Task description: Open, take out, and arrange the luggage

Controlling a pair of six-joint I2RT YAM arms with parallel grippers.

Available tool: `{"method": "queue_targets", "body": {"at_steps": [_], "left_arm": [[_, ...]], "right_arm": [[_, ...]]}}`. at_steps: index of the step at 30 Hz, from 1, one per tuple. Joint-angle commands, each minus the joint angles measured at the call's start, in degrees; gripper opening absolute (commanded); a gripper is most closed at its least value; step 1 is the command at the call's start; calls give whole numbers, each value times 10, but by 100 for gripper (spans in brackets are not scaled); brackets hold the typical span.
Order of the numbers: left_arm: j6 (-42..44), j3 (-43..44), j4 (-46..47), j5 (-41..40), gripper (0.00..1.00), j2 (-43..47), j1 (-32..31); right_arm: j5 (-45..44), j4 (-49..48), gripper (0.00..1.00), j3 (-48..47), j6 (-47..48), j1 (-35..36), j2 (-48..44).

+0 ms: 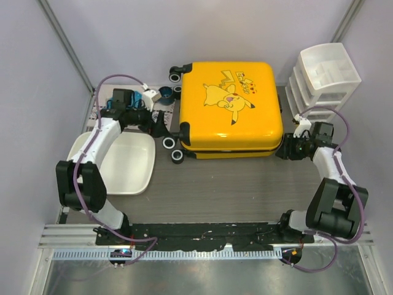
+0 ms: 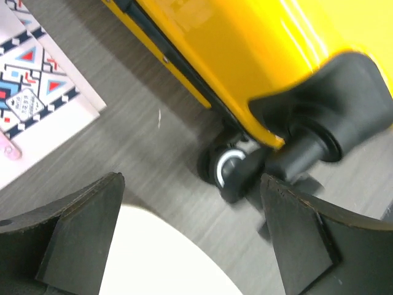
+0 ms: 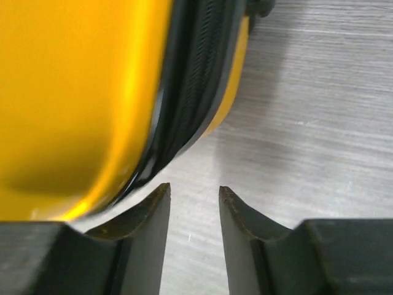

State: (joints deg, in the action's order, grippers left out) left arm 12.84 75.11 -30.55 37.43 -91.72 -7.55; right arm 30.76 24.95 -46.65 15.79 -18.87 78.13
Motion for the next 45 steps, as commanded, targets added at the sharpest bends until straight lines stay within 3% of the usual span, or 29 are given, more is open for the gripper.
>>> {"method": "queue_targets", "body": {"at_steps": [1,3,8,15,27,32,37,41,43,45], "left_arm": [[155,73,-165,79,100,59,50],[220,86,-240,65,99,87,48],[332,-23,-235,57,100,211,13],[390,-37,-174,34,100,138,-60],[379,-23,-10,33,100,14,-75],[387,-26,36,50,100,11,-77],[368,-80,135,-4,99,47,-84],[384,-100,132,-20,99,73,-87],[410,-99,110,-10,95,81,-86],[419,-104,106,4,83,88,-86]], "right_arm": [[61,122,46,-47,69,-15,-90],[70,162,48,-59,78,-16,-112],[125,186,52,-54,46,-16,-177],[156,210,53,-49,59,-9,-214],[166,243,54,-51,88,-2,-247],[162,255,54,-54,100,-2,-252],[160,257,54,-54,98,-2,-257],[157,256,55,-52,98,-2,-263],[161,257,55,-52,100,-2,-264],[166,266,55,-54,109,-2,-264]]}}
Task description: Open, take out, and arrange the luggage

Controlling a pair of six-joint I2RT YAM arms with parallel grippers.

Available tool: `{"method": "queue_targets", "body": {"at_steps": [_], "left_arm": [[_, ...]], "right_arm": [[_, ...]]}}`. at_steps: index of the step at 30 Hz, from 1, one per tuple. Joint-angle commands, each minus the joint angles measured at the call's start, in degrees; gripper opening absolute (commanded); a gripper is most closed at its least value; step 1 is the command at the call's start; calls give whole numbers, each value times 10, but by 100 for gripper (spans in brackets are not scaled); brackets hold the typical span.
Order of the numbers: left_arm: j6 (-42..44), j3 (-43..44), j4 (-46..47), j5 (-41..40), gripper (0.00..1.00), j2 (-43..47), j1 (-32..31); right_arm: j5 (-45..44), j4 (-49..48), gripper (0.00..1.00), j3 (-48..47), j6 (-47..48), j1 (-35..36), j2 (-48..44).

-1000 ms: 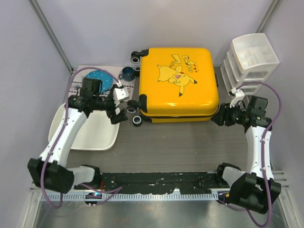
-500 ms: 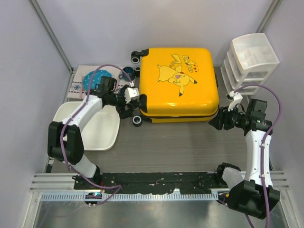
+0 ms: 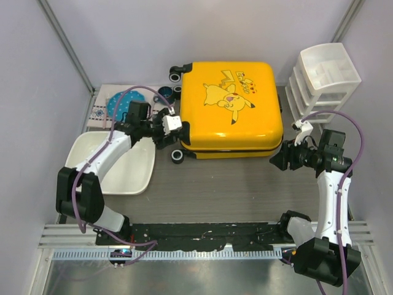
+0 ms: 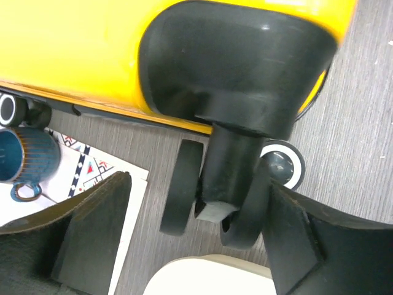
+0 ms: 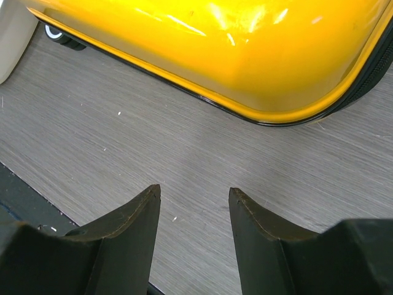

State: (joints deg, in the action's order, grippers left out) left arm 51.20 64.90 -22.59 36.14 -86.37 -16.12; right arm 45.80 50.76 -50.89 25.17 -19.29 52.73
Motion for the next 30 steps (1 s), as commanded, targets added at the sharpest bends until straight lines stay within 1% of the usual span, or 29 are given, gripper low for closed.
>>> {"method": "queue_targets", "body": {"at_steps": [1,2,3,4,7,8,9,10,12,13,14,15,16,17,18,21,23,24,25,27,28,29,30], "left_arm": [[42,-1,16,23,77,42,-1],[42,1,11,34,62,43,-1],[43,8,3,41,55,45,-1],[51,15,-30,50,44,41,-1],[65,39,-87,60,44,31,-1],[80,43,-96,60,41,23,-1],[81,49,-103,60,36,20,-1],[81,53,-111,61,22,18,-1],[64,75,-119,83,5,23,-1],[45,83,-116,92,0,27,-1],[25,103,-114,101,0,33,-1],[-17,115,-114,108,0,36,-1],[-42,125,-107,118,0,36,-1],[-70,144,-99,118,0,38,-1],[-122,151,-89,115,0,38,-1],[-195,167,-41,103,0,44,1],[-224,170,-18,97,0,45,3],[-260,172,6,95,0,45,6],[-268,177,9,99,0,43,7],[-295,195,25,92,0,38,11],[-314,204,28,92,0,31,13],[-324,206,32,90,0,26,14],[-350,209,50,85,0,16,17]], "right_arm": [[19,10,55,-12,20,2,-10],[20,13,54,-12,22,2,-11],[22,14,54,-12,27,2,-13],[24,17,55,-13,32,2,-13],[29,28,54,-14,55,2,-24],[34,36,55,-15,66,2,-28],[39,46,55,-17,83,2,-31],[46,57,55,-18,100,2,-35],[53,62,55,-16,123,2,-52],[51,58,54,-13,129,2,-59],[48,48,54,-4,140,2,-66],[43,43,54,4,166,2,-81],[41,32,54,14,169,2,-90],[38,1,54,36,168,2,-100],[39,-11,54,45,176,2,-117],[58,-60,55,76,170,2,-146],[68,-109,56,98,155,5,-160],[58,-140,56,108,133,7,-166],[51,-202,57,127,92,18,-177],[31,-258,58,144,68,35,-180],[7,-313,59,162,43,56,-171],[-3,-333,59,170,38,72,-163],[-50,-407,59,198,23,128,-136]]}}
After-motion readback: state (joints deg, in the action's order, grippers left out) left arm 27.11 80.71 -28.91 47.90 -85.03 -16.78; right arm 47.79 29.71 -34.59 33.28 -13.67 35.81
